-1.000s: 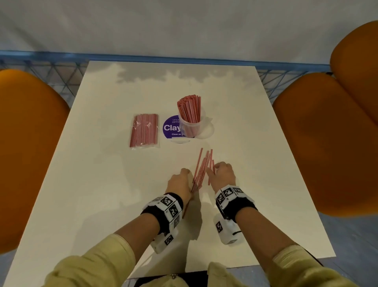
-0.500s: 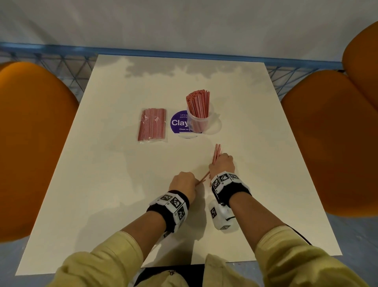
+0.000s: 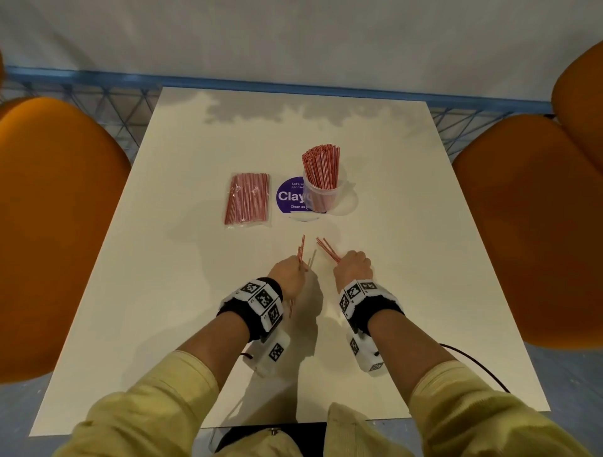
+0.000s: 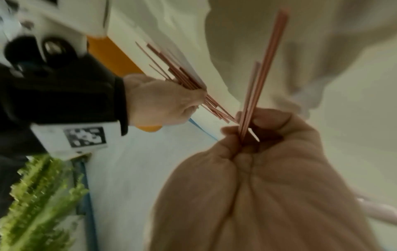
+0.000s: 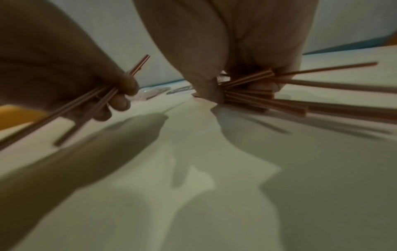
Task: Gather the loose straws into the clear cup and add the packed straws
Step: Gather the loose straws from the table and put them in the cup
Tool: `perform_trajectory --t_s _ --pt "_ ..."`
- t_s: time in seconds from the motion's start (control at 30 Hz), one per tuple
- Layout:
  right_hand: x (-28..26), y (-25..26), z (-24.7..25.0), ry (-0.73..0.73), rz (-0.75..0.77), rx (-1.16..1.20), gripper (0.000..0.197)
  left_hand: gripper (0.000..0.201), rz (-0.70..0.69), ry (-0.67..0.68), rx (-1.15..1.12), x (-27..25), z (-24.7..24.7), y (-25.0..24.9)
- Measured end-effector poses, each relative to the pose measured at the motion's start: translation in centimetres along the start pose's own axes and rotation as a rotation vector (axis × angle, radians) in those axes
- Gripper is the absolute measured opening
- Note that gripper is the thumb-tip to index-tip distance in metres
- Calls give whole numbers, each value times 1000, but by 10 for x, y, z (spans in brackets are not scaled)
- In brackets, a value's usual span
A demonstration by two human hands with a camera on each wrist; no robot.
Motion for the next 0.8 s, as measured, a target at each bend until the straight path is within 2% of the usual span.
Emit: perform_trajectory --t_s 0.03,0.07,0.1,0.13,0.2,0.3,0.4,0.47,0.53,0.63,0.8 --pt "10 -2 -10 -157 48 9 11 31 9 -17 -89 1 0 -1" --pt "14 -2 -15 -184 86 3 13 30 23 -37 -166 2 -1 -1" --pt "7 2 -11 -132 92 -22 9 30 33 -51 -230 3 -2 -1" --pt "-9 2 2 24 73 -39 10 29 40 -59 -291 5 -4 -2" --pt "-16 3 13 42 66 5 22 26 42 -55 -354 6 -7 -4" --pt "-18 6 21 163 106 262 29 22 15 -65 -407 9 -10 -8" --pt "-27 18 33 192 240 334 28 57 15 -110 -547 14 -10 -15" --pt "-31 24 34 214 308 356 30 62 -8 -134 -628 16 -8 -21" --pt "-33 30 40 251 334 398 32 53 -78 -147 -685 16 -6 -27" --pt "-36 37 49 256 342 487 34 32 -257 -182 -712 14 -2 -32" --pt "-41 41 54 286 309 642 41 19 -275 -266 -688 19 4 -24"
Point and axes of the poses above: each hand's wrist, its own x-axis towards the middle knuckle, its own z-axis out of the back of the hand, y = z × x, the point moved 4 cm from there along x, towards the middle knuckle, and after that the axes turned 13 degrees about -x, right-handed, at the moved point
